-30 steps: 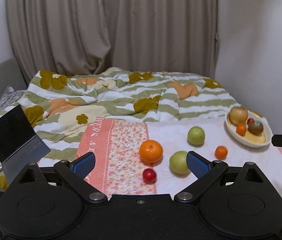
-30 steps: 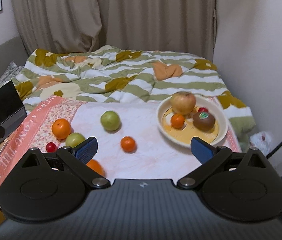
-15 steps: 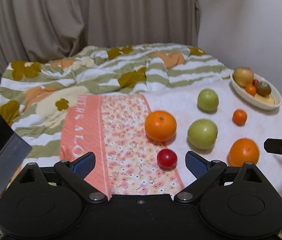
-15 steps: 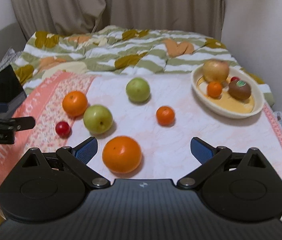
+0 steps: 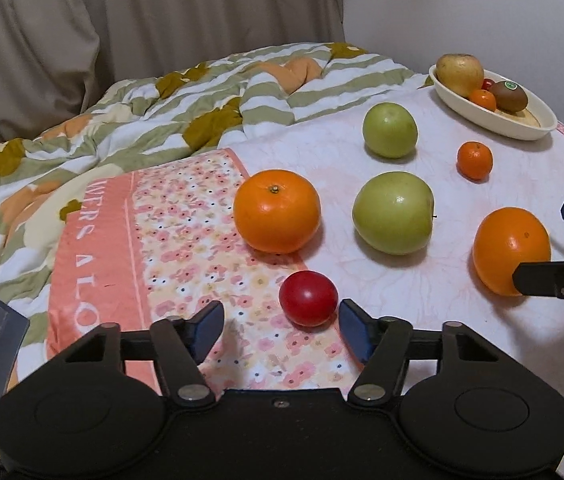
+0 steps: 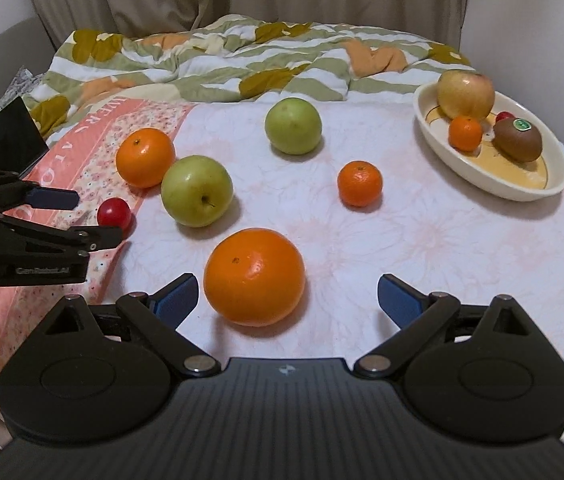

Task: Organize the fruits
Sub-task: 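Grasp the small red tomato with the left tool while the right tool grasps the large orange, then carry the tomato and orange in both tools over to the white bowl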

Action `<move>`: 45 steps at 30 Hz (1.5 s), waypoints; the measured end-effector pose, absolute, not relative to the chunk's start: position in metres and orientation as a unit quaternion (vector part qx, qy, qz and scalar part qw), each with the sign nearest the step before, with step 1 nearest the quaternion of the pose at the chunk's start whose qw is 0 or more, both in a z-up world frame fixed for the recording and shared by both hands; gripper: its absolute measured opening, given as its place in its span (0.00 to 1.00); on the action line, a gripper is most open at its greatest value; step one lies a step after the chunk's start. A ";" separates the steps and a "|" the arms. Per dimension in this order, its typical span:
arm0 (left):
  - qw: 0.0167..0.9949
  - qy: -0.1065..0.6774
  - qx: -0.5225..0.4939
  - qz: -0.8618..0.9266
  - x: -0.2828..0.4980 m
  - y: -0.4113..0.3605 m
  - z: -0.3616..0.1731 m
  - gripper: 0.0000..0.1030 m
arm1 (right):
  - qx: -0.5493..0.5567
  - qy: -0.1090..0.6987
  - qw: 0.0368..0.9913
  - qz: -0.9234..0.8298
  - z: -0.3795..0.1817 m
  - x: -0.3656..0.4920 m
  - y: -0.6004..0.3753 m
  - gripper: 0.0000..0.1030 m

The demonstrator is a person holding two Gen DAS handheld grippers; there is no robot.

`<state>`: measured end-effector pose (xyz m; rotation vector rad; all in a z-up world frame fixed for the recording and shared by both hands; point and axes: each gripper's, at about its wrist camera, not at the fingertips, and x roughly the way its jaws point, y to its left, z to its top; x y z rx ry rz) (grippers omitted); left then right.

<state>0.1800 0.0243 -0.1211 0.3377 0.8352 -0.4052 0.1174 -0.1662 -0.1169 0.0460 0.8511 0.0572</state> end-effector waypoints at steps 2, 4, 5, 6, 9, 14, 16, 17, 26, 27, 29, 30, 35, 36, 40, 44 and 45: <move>0.880 0.401 0.160 -0.200 0.181 0.024 -0.122 0.61 | 0.024 0.412 0.910 0.032 -0.118 0.119 -0.165 1.00; 0.879 0.398 0.162 -0.205 0.181 0.023 -0.122 0.59 | 0.022 0.412 0.910 0.034 -0.119 0.121 -0.163 1.00; 0.879 0.398 0.164 -0.206 0.182 0.022 -0.122 0.58 | 0.022 0.412 0.910 0.035 -0.119 0.122 -0.162 1.00; 0.878 0.398 0.166 -0.208 0.182 0.021 -0.123 0.57 | 0.022 0.412 0.910 0.036 -0.120 0.122 -0.161 1.00; 0.876 0.400 0.161 -0.216 0.185 0.019 -0.124 0.47 | 0.023 0.414 0.909 0.037 -0.121 0.124 -0.161 1.00; 0.873 0.403 0.159 -0.223 0.186 0.016 -0.125 0.36 | 0.024 0.415 0.908 0.040 -0.124 0.126 -0.159 1.00; 0.873 0.403 0.159 -0.223 0.186 0.016 -0.125 0.36 | 0.025 0.416 0.908 0.041 -0.124 0.127 -0.158 1.00; 0.873 0.403 0.161 -0.222 0.186 0.015 -0.125 0.36 | 0.025 0.416 0.908 0.043 -0.125 0.127 -0.158 1.00; 0.874 0.407 0.158 -0.214 0.177 0.019 -0.126 0.35 | 0.023 0.419 0.906 0.058 -0.129 0.130 -0.153 0.92; 0.874 0.408 0.156 -0.212 0.176 0.020 -0.126 0.35 | 0.021 0.419 0.906 0.060 -0.130 0.130 -0.153 0.86; 0.875 0.409 0.152 -0.208 0.173 0.023 -0.126 0.35 | 0.013 0.422 0.904 0.063 -0.130 0.131 -0.152 0.74; 0.876 0.410 0.151 -0.206 0.172 0.024 -0.125 0.35 | 0.007 0.423 0.904 0.065 -0.130 0.131 -0.150 0.74; 0.881 0.408 0.143 -0.192 0.162 0.031 -0.120 0.35 | -0.008 0.423 0.903 0.069 -0.129 0.128 -0.147 0.74; 0.883 0.408 0.138 -0.189 0.159 0.033 -0.117 0.35 | -0.005 0.425 0.902 0.071 -0.128 0.127 -0.147 0.74; 0.889 0.405 0.123 -0.175 0.148 0.039 -0.108 0.35 | -0.003 0.423 0.903 0.073 -0.123 0.117 -0.148 0.74; 0.895 0.398 0.111 -0.168 0.135 0.042 -0.096 0.35 | 0.000 0.416 0.906 0.074 -0.114 0.106 -0.148 0.74; 0.897 0.394 0.108 -0.167 0.132 0.042 -0.093 0.35 | 0.002 0.414 0.907 0.074 -0.111 0.103 -0.148 0.74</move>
